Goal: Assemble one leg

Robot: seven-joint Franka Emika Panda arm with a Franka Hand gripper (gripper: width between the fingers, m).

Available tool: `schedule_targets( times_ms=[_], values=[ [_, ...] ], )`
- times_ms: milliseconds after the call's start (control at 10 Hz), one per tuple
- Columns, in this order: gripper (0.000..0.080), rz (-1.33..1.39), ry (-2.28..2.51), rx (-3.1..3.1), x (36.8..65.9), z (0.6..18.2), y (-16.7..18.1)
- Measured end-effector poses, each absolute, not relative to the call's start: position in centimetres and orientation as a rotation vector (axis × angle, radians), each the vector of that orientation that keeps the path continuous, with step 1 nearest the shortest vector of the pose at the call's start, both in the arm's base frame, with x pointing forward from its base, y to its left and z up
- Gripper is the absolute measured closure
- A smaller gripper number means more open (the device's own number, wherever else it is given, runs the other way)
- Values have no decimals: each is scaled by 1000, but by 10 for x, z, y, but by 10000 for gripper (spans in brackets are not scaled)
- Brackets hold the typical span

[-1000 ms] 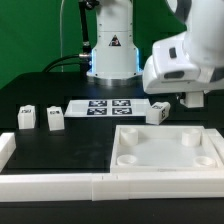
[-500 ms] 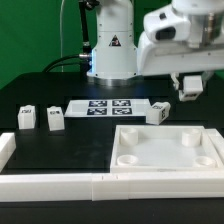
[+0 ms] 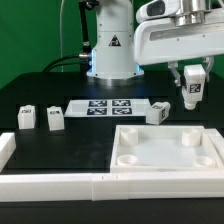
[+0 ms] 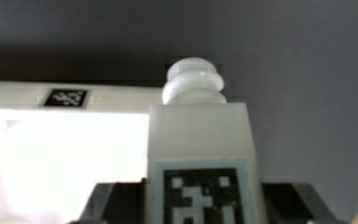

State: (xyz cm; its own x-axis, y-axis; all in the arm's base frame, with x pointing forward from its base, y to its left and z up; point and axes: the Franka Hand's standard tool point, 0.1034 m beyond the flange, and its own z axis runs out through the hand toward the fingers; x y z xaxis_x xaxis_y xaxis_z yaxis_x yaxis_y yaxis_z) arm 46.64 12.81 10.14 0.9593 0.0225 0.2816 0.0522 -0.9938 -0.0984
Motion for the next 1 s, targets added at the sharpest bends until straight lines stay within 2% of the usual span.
schedule_targets(
  times_ms=[100, 300, 500, 1000],
  values=[
    [512, -344, -140, -3030, 474, 97, 120],
    [512, -380, -209, -3018, 517, 108, 120],
    [512, -420, -240, -3006, 549, 104, 121],
    [512, -411, -244, -3007, 548, 102, 121]
  ],
)
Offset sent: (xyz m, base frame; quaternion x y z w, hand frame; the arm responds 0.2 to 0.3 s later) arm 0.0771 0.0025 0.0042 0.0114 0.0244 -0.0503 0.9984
